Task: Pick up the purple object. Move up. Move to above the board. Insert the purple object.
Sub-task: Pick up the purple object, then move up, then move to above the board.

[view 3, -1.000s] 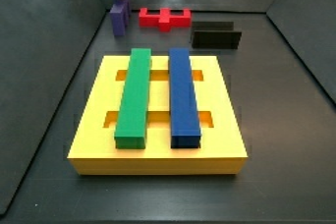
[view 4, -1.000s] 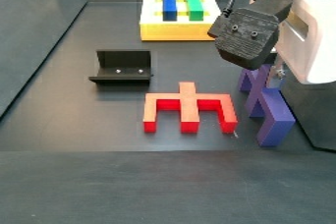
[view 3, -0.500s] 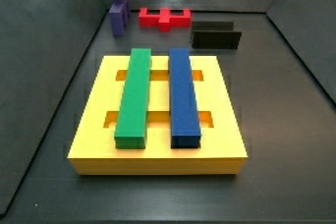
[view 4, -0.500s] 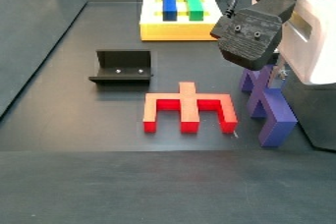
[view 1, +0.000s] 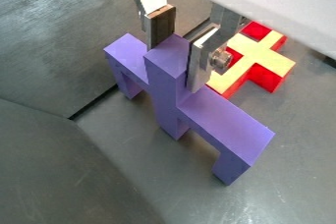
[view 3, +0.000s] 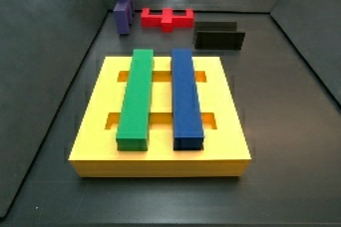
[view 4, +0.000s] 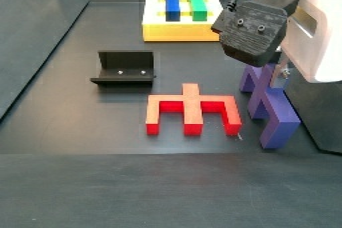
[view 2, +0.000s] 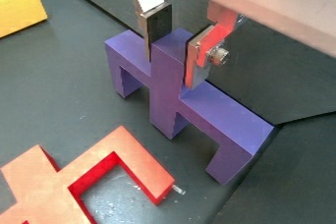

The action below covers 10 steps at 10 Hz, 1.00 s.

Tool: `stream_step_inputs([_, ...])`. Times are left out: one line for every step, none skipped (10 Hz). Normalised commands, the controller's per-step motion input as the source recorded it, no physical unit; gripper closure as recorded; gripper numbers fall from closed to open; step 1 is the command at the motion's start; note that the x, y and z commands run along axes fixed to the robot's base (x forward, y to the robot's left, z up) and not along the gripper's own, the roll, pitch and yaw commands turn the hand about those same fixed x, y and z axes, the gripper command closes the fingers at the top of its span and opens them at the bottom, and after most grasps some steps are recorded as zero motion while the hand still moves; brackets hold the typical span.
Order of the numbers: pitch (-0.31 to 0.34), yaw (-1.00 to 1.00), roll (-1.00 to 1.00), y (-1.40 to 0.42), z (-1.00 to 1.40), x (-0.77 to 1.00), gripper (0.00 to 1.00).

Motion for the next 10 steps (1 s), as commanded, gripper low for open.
stream_step_inputs([0.000, 0.00, 0.00, 0.00, 0.00, 0.00, 1.00])
stream_step_inputs([0.000, 0.00, 0.00, 0.00, 0.00, 0.00, 1.00])
stream_step_inputs([0.000, 0.00, 0.00, 0.00, 0.00, 0.00, 1.00])
stream_step_inputs([0.000, 0.00, 0.00, 0.00, 0.00, 0.00, 1.00])
stream_step_inputs([0.000, 0.00, 0.00, 0.00, 0.83, 0.00, 1.00])
stream_step_inputs([0.013, 0.02, 0.00, 0.00, 0.82, -0.02, 1.00])
stream_step_inputs([0.069, 0.02, 0.03, 0.00, 0.57, -0.07, 1.00])
stream_step_inputs([0.068, 0.03, 0.05, 0.00, 0.38, -0.04, 1.00])
stream_step_inputs([0.000, 0.00, 0.00, 0.00, 1.40, 0.00, 1.00])
stream_step_inputs([0.007, -0.01, -0.04, 0.00, 1.40, -0.01, 1.00])
